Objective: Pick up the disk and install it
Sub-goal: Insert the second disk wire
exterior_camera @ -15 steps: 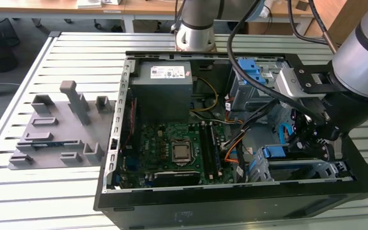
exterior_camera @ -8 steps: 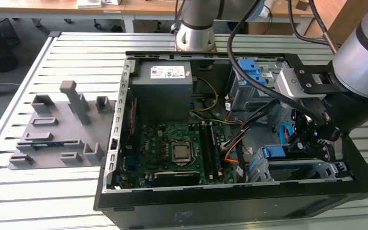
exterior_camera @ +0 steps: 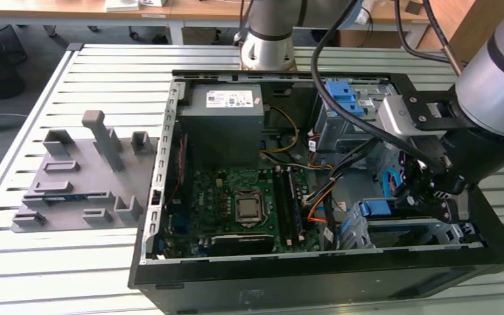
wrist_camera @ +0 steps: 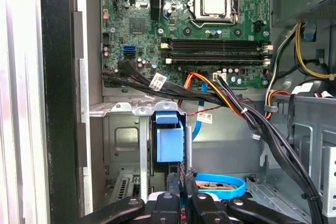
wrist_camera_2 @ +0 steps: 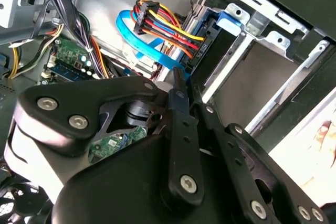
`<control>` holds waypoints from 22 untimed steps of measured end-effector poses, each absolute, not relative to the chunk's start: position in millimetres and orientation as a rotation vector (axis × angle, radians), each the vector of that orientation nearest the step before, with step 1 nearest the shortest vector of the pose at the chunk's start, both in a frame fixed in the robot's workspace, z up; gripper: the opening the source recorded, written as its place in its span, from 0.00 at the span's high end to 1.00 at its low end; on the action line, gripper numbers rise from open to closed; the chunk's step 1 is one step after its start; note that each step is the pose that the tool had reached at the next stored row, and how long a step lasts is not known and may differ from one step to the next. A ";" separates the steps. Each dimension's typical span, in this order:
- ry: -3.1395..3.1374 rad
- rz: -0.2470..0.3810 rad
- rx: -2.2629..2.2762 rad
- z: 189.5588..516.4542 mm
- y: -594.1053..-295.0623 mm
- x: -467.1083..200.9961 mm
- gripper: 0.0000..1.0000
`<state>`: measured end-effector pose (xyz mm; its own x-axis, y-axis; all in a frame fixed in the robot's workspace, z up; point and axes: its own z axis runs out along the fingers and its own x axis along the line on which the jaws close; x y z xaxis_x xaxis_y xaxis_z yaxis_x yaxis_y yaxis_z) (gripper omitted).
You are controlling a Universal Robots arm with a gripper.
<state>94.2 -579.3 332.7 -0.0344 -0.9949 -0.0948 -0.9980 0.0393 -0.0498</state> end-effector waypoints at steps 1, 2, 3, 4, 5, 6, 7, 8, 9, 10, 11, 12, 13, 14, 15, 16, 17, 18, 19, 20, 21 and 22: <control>2.188 0.046 -2.108 332.5 -579.5 94.2 0.84; 2.188 0.046 -2.107 332.0 -579.8 94.2 0.84; 2.189 0.046 -2.107 331.6 -580.0 94.2 0.84; 2.189 0.046 -2.106 331.2 -580.3 94.2 0.84; 2.189 0.046 -2.106 330.8 -580.5 94.2 0.84; 2.190 0.046 -2.105 330.6 -580.7 94.2 0.84; 2.190 0.046 -2.105 330.6 -580.7 94.3 0.84; 2.190 0.046 -2.105 330.6 -580.7 94.3 0.84; 2.190 0.046 -2.105 330.6 -580.7 94.2 0.84; 2.191 0.046 -2.105 330.6 -580.7 94.3 0.84; 2.191 0.046 -2.105 330.6 -580.7 94.3 0.84; 2.191 0.046 -2.105 330.6 -580.7 94.3 0.84; 2.191 0.046 -2.105 330.6 -580.7 94.3 0.83; 2.191 0.046 -2.105 330.6 -580.8 94.3 0.83; 2.191 0.046 -2.104 330.6 -580.7 94.3 0.76; 2.191 0.046 -2.104 330.6 -580.7 94.3 0.76; 2.191 0.046 -2.104 330.6 -580.7 94.3 0.76; 2.191 0.046 -2.104 330.7 -580.8 94.3 0.76; 2.191 0.046 -2.104 331.2 -580.8 94.3 0.76; 2.191 0.046 -2.104 332.0 -580.8 94.3 0.76; 2.191 0.046 -2.104 333.0 -580.7 94.3 0.76; 2.191 0.046 -2.104 334.2 -580.7 94.3 0.76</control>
